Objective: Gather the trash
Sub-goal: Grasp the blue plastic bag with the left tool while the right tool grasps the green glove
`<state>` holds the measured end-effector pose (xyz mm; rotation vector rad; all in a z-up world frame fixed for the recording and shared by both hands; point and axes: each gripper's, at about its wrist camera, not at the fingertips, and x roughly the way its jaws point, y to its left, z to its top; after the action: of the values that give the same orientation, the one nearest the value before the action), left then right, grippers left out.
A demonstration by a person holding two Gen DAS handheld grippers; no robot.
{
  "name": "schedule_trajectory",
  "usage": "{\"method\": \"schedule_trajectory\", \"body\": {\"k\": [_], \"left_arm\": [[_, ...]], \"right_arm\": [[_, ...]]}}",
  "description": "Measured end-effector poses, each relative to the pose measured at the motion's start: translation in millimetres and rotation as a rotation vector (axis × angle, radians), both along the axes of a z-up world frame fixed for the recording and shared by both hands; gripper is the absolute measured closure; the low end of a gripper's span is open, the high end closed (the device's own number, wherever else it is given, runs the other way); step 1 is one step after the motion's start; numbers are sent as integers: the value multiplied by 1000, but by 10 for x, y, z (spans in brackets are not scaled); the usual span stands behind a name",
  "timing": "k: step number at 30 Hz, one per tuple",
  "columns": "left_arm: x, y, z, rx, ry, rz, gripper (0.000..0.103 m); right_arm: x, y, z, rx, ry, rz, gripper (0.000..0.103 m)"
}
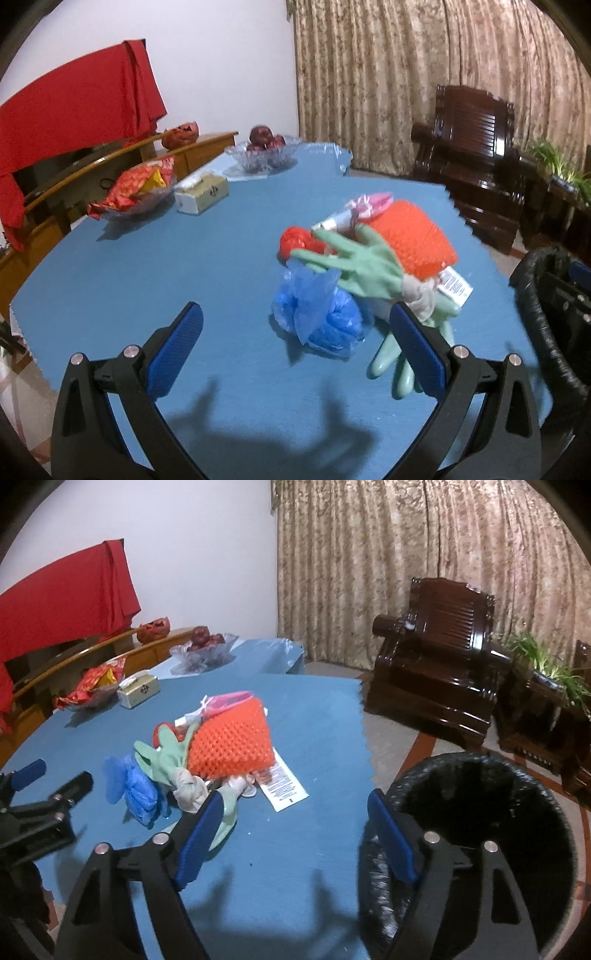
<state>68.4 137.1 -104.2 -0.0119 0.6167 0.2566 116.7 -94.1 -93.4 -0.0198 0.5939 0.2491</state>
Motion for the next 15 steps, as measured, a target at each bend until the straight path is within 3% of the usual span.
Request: {"method": "schedule_trajectory", "body": {"k": [6,12,15], "left_arm": [[333,-9,-257,-14,42,-22,14],[597,35,-499,-34,92,-35,32],[679,46,-575,-82,116,-78,51]], "right_arm": [[226,110,-140,-30,23,6,29],[361,224,-225,-41,35,24,29],[417,292,-261,-46,41,40,29]]}}
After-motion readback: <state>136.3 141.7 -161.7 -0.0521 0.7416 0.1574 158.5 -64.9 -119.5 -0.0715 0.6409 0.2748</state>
